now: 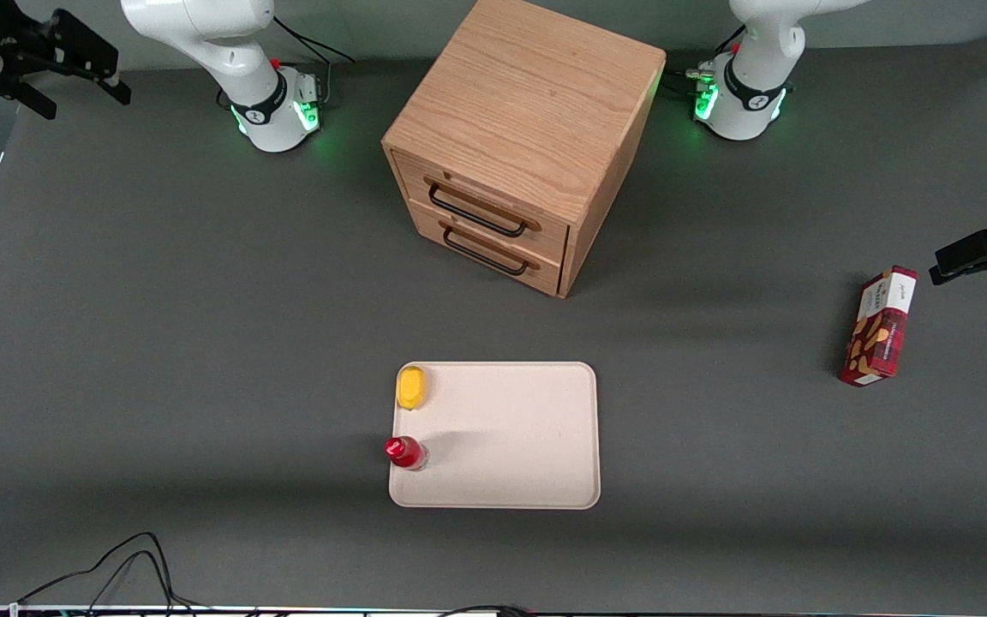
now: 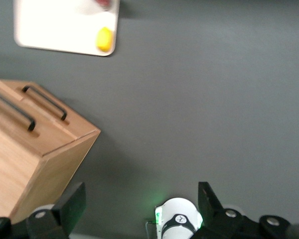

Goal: Open upper drawer

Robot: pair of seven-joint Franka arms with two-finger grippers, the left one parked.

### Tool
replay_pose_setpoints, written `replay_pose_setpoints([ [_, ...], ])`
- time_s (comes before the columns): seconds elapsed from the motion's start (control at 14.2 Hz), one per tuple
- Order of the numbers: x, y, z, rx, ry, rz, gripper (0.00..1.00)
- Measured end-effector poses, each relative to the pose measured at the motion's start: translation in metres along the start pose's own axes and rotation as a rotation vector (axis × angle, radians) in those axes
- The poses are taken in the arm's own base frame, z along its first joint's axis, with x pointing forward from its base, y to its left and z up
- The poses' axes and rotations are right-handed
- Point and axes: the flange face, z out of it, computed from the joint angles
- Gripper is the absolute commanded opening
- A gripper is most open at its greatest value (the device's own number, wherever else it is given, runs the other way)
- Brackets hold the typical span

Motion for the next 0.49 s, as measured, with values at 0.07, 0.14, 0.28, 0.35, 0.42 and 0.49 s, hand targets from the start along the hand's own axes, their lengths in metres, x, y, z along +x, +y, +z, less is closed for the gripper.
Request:
replay_pose_setpoints([
  [0.07, -0.001, -0.01, -0.006, 0.004, 0.014, -0.058, 1.0],
  [0.14, -0.002, -0.027, -0.01, 0.011, 0.025, -0.112, 1.0],
  [0.28, -0.002, -0.069, -0.01, 0.081, 0.025, -0.2, 1.0],
  [0.35, 0.0, -0.082, -0.008, 0.127, 0.018, -0.229, 1.0],
  [0.42, 0.004, -0.092, -0.003, 0.167, 0.004, -0.253, 1.0],
  [0.49, 0.009, -0.102, 0.004, 0.195, -0.014, -0.279, 1.0],
])
